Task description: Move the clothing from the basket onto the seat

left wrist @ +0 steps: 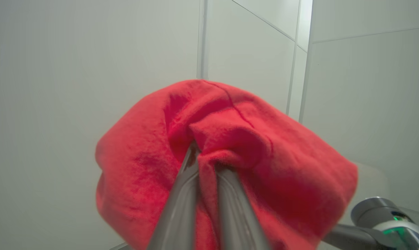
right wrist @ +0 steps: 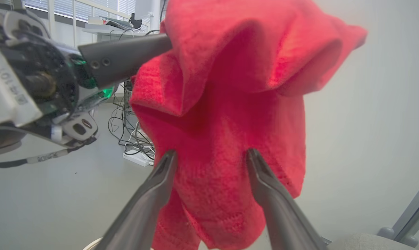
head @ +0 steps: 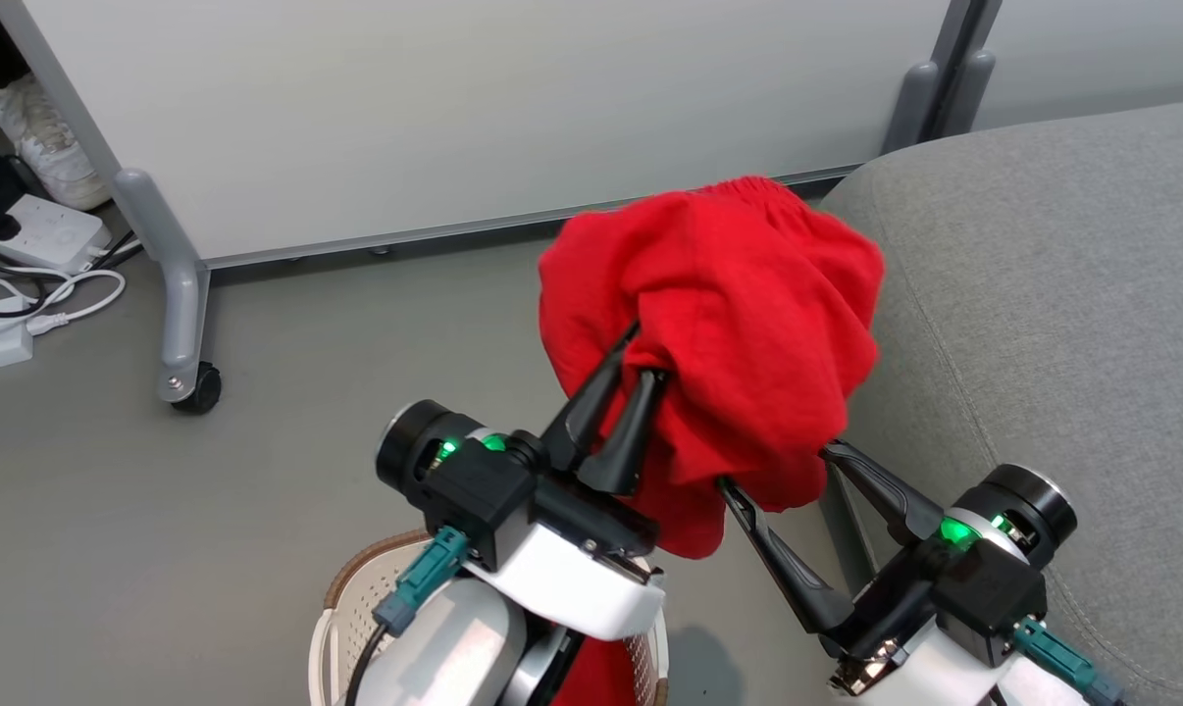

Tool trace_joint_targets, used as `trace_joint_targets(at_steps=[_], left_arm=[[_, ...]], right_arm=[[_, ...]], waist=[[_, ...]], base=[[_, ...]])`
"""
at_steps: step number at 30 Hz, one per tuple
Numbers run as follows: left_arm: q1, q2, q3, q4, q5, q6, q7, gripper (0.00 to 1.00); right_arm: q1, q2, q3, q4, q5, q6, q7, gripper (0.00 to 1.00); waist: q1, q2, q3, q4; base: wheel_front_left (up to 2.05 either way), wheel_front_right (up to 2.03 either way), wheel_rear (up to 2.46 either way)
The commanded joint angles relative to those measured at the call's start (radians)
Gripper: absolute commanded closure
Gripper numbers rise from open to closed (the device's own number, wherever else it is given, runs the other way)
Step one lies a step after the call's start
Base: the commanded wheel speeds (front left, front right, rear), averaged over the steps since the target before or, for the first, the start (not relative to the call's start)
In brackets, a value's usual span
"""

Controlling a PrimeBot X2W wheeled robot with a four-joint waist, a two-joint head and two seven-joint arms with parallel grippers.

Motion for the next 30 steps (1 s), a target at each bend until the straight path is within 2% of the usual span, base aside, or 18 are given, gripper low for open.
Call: trace_joint_targets(at_steps=[1, 8, 19, 30], left_arm=[[-0.018, 0.003, -0.016, -0.006, -0.013, -0.004, 0.0, 1.0], [-0.024, 0.003, -0.068, 0.009, -0.043, -0.008, 0.0, 1.0], [-0.032, 0.003, -0.116, 0.059, -0.062, -0.017, 0.0, 1.0], [-0.04, 0.003, -0.164, 0.083, -0.088, -0.027, 0.0, 1.0]], right_arm=[[-0.017, 0.002, 0.0, 0.008, -0.012, 0.0, -0.004, 0.0], [-0.036, 0.021, 0.015, 0.027, -0.025, 0.0, -0.005, 0.0], [-0.077, 0.008, 0.086, 0.072, -0.044, 0.0, -0.004, 0.0], [-0.096, 0.045, 0.1, 0.136, -0.044, 0.0, -0.004, 0.0]], waist=[[0.0, -0.0001, 0.001, 0.006], [0.0, -0.0001, 0.001, 0.019], [0.0, -0.0001, -0.004, 0.025], [0.0, -0.0001, -0.009, 0.033]], base=[[0.0, 0.0, 0.0], [0.0, 0.0, 0.0], [0.0, 0.0, 0.0], [0.0, 0.0, 0.0]])
